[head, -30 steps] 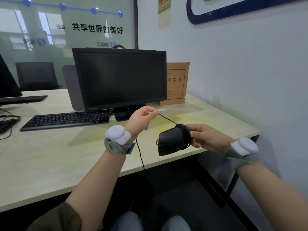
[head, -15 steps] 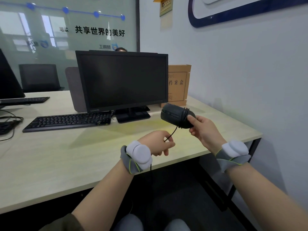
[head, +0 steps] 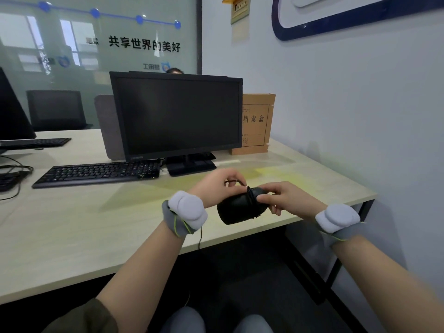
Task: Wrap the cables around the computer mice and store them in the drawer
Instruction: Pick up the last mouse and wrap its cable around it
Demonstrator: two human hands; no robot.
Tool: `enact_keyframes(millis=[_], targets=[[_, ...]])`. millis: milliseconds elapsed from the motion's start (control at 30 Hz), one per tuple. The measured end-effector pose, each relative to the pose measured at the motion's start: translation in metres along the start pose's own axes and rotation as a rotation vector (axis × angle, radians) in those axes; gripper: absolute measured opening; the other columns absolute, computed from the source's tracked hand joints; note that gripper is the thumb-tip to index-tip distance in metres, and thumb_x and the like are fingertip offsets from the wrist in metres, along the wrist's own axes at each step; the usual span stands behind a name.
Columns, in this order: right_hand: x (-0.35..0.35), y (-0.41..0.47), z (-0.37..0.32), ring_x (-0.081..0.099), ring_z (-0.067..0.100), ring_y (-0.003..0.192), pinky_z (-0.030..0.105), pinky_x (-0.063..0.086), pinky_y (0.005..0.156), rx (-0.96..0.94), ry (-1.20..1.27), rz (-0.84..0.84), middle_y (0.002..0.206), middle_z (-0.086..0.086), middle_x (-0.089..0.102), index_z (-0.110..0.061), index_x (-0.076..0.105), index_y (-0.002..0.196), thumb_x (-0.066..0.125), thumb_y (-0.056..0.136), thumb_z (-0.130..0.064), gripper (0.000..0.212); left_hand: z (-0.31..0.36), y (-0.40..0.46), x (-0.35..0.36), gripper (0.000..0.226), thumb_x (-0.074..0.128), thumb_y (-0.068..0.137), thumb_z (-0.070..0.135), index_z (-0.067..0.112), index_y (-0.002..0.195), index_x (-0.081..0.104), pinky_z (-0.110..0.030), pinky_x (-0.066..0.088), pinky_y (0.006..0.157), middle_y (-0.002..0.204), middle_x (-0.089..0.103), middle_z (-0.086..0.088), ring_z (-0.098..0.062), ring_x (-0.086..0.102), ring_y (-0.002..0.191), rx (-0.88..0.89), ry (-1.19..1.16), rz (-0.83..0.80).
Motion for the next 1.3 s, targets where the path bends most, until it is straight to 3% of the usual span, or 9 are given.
enact_keyframes(millis=[67, 233, 300, 400, 533, 667, 833, 1067, 1300], targets=[[0.003, -0.004, -0.004, 0.045, 0.005, 0.043, 0.014, 0.036, 0.042, -0.041, 0.292, -0.045, 0.051, -0.009, 0.052, -0.022, 0.071, 0.086, 0.060, 0.086, -0.021, 0.011, -0.001, -0.003, -0.011, 0.008, 0.058, 0.089, 0.024, 0.032, 0.088, 0.062, -0.010, 0.040, 0.060, 0.082, 0.056, 0.008, -0.003, 0.048, 0.061, 0.032, -0.246, 0.067], [0.015, -0.002, -0.014, 0.041, 0.003, 0.037, 0.011, 0.032, 0.037, -0.046, 0.672, -0.030, 0.050, -0.002, 0.046, 0.007, 0.054, 0.073, 0.052, 0.092, -0.024, 0.036, -0.011, -0.009, -0.006, 0.031, 0.044, 0.090, -0.005, 0.020, 0.089, 0.064, -0.021, 0.049, 0.066, 0.079, 0.066, 0.010, -0.009, 0.060, 0.071, 0.008, -0.711, 0.088], [0.016, 0.001, -0.020, 0.043, 0.002, 0.037, 0.010, 0.033, 0.035, -0.025, 0.832, 0.026, 0.050, -0.005, 0.050, -0.007, 0.061, 0.070, 0.050, 0.089, -0.027, 0.030, -0.017, -0.011, 0.001, 0.035, 0.037, 0.089, -0.012, 0.016, 0.078, 0.056, -0.014, 0.041, 0.048, 0.064, 0.059, 0.009, -0.007, 0.050, 0.054, -0.074, -0.724, 0.129], [0.011, 0.006, -0.021, 0.044, 0.002, 0.039, 0.009, 0.034, 0.034, 0.004, 0.980, 0.174, 0.056, -0.004, 0.053, -0.010, 0.059, 0.082, 0.049, 0.092, -0.027, 0.022, -0.021, -0.008, 0.011, 0.023, 0.036, 0.097, 0.010, 0.017, 0.081, 0.051, -0.014, 0.033, 0.044, 0.073, 0.054, 0.004, -0.003, 0.042, 0.047, -0.171, -0.538, 0.141], [0.002, 0.008, -0.011, 0.046, 0.003, 0.041, 0.010, 0.037, 0.036, 0.034, 0.941, 0.367, 0.067, 0.002, 0.051, -0.006, 0.056, 0.085, 0.055, 0.091, -0.024, 0.019, -0.020, -0.006, 0.034, 0.014, 0.039, 0.096, 0.019, 0.023, 0.108, 0.046, -0.018, 0.042, 0.046, 0.082, 0.063, 0.001, -0.009, 0.053, 0.049, -0.224, -0.447, -0.043], [-0.024, 0.006, -0.008, 0.047, 0.003, 0.042, 0.011, 0.039, 0.040, -0.027, 0.906, 0.527, 0.072, 0.002, 0.054, -0.008, 0.057, 0.088, 0.056, 0.091, -0.022, 0.014, -0.026, -0.025, 0.069, 0.015, 0.037, 0.097, 0.024, 0.024, 0.103, 0.051, -0.018, 0.041, 0.042, 0.070, 0.061, 0.003, -0.008, 0.052, 0.040, -0.351, -0.386, -0.368], [-0.067, -0.006, 0.001, 0.051, 0.008, 0.051, 0.013, 0.043, 0.044, 0.018, 0.227, 0.662, 0.086, 0.001, 0.059, -0.008, 0.057, 0.113, 0.058, 0.090, -0.024, 0.029, -0.032, -0.016, 0.046, 0.020, 0.039, 0.095, 0.026, 0.020, 0.091, 0.057, -0.022, 0.040, 0.052, 0.067, 0.054, 0.005, -0.011, 0.048, 0.050, -0.272, -0.068, -0.255], [-0.038, -0.005, 0.001, 0.051, -0.001, 0.041, 0.012, 0.040, 0.043, 0.029, -0.224, 0.289, 0.072, -0.008, 0.061, -0.021, 0.061, 0.101, 0.061, 0.087, -0.025, 0.015, 0.004, 0.006, 0.003, 0.020, 0.048, 0.094, 0.025, 0.019, 0.095, 0.066, -0.010, 0.035, 0.060, 0.082, 0.055, 0.012, -0.006, 0.049, 0.073, 0.027, 0.136, 0.053], [0.000, -0.016, -0.012, 0.036, 0.003, 0.042, 0.013, 0.027, 0.042, -0.056, 0.284, -0.033, 0.048, -0.011, 0.045, -0.027, 0.067, 0.073, 0.048, 0.093, -0.017, 0.029, 0.000, 0.005, -0.008, 0.012, 0.055, 0.090, 0.024, 0.034, 0.084, 0.057, -0.006, 0.041, 0.060, 0.083, 0.055, 0.014, 0.005, 0.051, 0.063, 0.013, -0.272, 0.035]])
Point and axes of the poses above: each hand's wrist, its own y-axis towards the middle knuckle, its own x-axis out of the palm, z = x × y, the point moved 9 cm from there along y, towards the middle knuckle
